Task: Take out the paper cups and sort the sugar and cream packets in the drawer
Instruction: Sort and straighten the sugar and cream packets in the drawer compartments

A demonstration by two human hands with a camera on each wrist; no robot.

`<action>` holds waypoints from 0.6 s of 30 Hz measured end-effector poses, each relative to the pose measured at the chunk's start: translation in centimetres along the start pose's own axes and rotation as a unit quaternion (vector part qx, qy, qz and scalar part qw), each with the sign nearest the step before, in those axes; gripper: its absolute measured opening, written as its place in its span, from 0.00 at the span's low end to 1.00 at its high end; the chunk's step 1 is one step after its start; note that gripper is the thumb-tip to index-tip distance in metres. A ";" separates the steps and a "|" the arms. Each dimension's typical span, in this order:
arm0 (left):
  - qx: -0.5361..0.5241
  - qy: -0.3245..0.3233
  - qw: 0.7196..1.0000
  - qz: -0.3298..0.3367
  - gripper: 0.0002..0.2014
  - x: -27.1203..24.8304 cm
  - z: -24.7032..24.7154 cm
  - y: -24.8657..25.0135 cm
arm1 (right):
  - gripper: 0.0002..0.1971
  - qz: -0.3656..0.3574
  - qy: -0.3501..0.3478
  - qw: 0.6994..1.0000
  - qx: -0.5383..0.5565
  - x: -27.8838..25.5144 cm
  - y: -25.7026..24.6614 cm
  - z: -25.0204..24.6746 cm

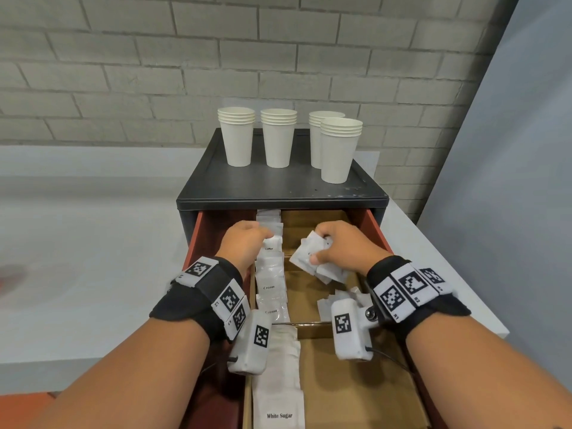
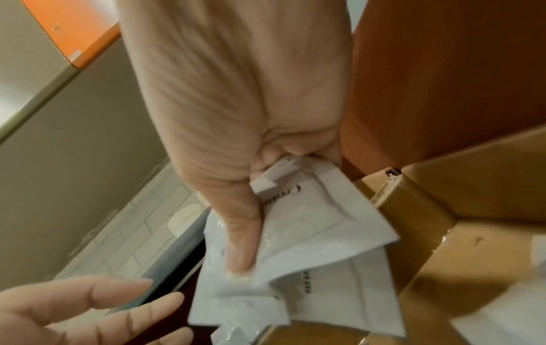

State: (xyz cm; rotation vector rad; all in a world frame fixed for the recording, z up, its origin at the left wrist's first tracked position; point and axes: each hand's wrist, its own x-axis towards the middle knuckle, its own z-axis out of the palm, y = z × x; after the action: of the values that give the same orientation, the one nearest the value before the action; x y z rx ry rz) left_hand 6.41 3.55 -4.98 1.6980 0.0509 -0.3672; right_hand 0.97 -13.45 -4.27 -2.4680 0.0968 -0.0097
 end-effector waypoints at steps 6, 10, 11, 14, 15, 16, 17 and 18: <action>-0.081 -0.106 0.991 -0.004 0.16 -1.3 0.6 0.6 | 0.11 -0.023 0.034 0.981 0.189 -0.2 -1.2 -0.3; -0.097 -0.247 0.961 -0.073 0.18 -2.2 0.8 0.7 | 0.10 -0.057 -0.019 0.964 0.261 -0.2 -2.3 0.4; -0.094 -0.275 0.953 -0.084 0.19 -2.3 0.8 0.7 | 0.10 -0.066 -0.034 0.966 0.249 -0.1 -2.5 0.6; -0.106 -0.285 0.948 -0.093 0.16 -2.2 0.6 0.7 | 0.15 -0.084 -0.018 0.972 0.217 0.2 -2.8 1.1; -0.119 -0.275 0.949 -0.093 0.14 -2.1 0.5 0.8 | 0.18 -0.087 0.004 0.974 0.210 0.4 -2.8 1.2; -0.135 -0.267 0.950 -0.093 0.12 -2.1 0.4 0.9 | 0.21 -0.088 0.030 0.976 0.197 0.5 -2.8 1.4; -0.152 -0.262 0.949 -0.093 0.12 -2.1 0.3 0.9 | 0.24 -0.082 0.058 0.979 0.175 0.6 -2.7 1.6; -0.169 -0.256 0.947 -0.094 0.11 -2.1 0.3 0.9 | 0.26 -0.072 0.082 0.983 0.150 0.6 -2.7 1.8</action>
State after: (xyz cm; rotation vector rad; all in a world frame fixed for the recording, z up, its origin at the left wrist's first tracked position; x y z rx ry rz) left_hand 4.64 3.49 -3.55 1.2211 -0.1033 -0.8836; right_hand 1.82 -10.24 -4.02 -2.1640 -0.0128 -0.2719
